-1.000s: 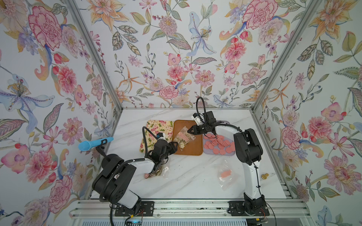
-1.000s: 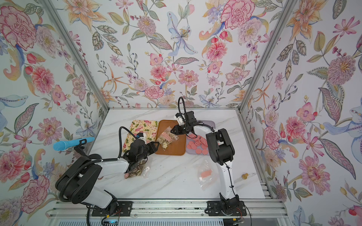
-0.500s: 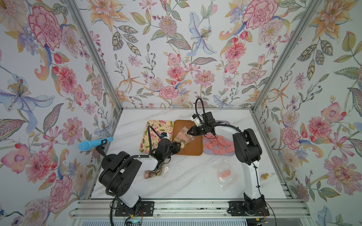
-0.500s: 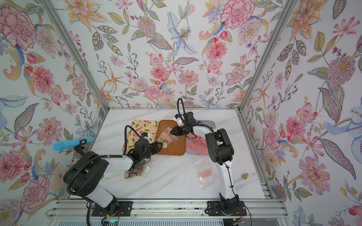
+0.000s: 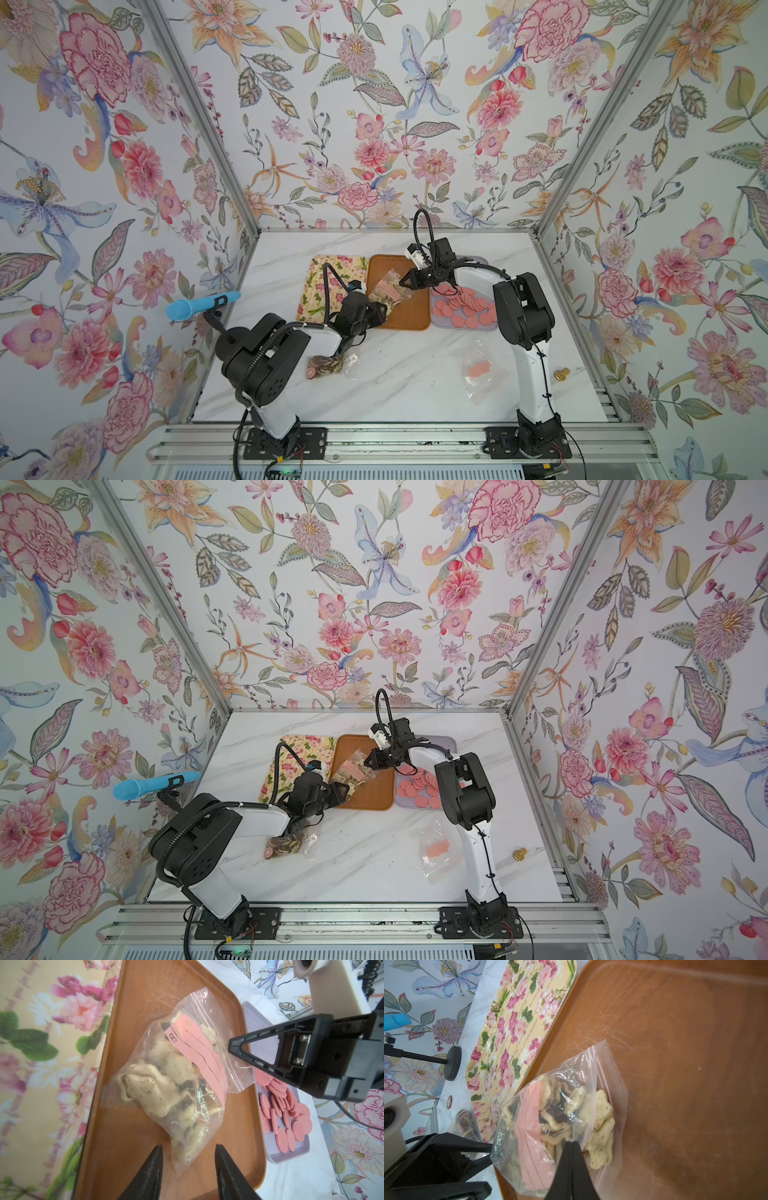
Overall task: Pour cookies out of the ziploc bag
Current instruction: 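Pour the cookies out of the ziploc bag onto the tray.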
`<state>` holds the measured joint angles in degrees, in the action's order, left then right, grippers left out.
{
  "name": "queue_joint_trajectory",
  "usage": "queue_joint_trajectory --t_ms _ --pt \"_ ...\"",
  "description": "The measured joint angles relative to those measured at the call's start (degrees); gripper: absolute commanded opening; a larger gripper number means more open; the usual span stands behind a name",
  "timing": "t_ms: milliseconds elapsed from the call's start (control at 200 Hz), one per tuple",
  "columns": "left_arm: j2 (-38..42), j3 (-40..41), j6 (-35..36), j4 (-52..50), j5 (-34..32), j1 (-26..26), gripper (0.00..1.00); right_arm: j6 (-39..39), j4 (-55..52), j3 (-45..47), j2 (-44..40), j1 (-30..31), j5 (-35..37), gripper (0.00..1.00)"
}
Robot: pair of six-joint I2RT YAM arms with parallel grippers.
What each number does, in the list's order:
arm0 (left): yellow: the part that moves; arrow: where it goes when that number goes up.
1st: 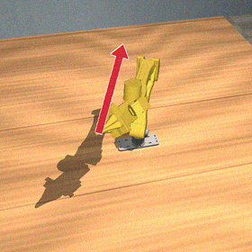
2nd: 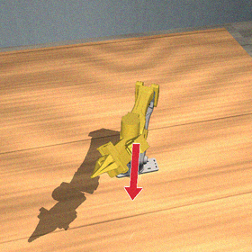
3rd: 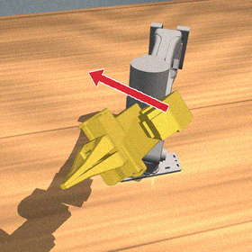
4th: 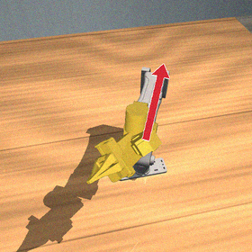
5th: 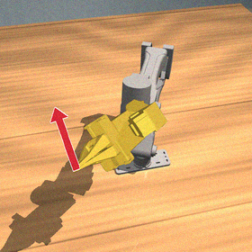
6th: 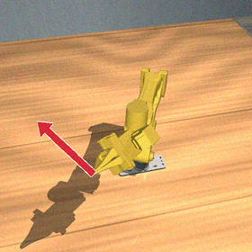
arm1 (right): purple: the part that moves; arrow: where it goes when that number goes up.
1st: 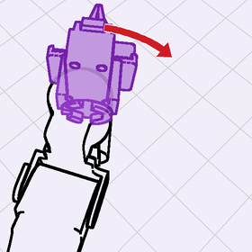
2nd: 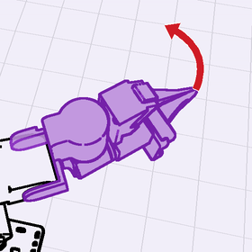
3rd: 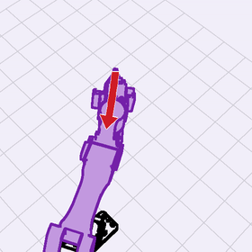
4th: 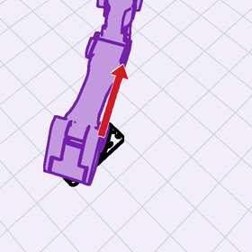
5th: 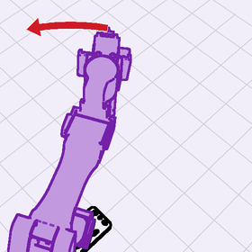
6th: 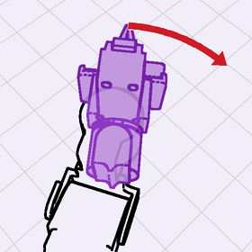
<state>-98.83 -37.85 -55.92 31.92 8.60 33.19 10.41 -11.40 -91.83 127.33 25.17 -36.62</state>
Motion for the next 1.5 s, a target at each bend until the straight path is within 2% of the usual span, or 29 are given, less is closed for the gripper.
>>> queue_joint_trajectory --t_ms 105,165,400,796,1126,1326,1502 --pt "-0.92 -0.20 0.02 -0.02 0.00 0.00 0.41 0.02 0.00 0.00 0.00 0.00 0.00 0.00" --pt "-1.18 -0.22 0.00 -0.17 0.00 0.00 0.36 0.00 0.00 0.00 0.00 0.00 -0.02 0.00" --pt "-1.62 -0.26 0.72 0.39 0.13 0.00 0.00 0.02 0.00 0.00 0.00 0.00 -0.39 0.00" --pt "0.83 -1.07 4.15 -1.22 0.44 -0.02 0.00 1.01 0.17 -0.85 0.00 -0.90 -2.01 0.00" --pt "6.47 -9.57 4.52 -9.84 0.70 -0.09 0.00 6.45 4.26 -0.98 0.85 -3.87 -4.79 0.00" --pt "6.71 -12.81 4.09 -14.08 0.90 -0.17 0.00 9.25 6.86 -0.98 1.60 -4.26 -6.47 0.00" --pt "4.59 -19.30 4.15 -17.05 0.15 -0.17 0.00 10.43 8.15 -0.85 2.60 -4.26 -6.95 0.02"
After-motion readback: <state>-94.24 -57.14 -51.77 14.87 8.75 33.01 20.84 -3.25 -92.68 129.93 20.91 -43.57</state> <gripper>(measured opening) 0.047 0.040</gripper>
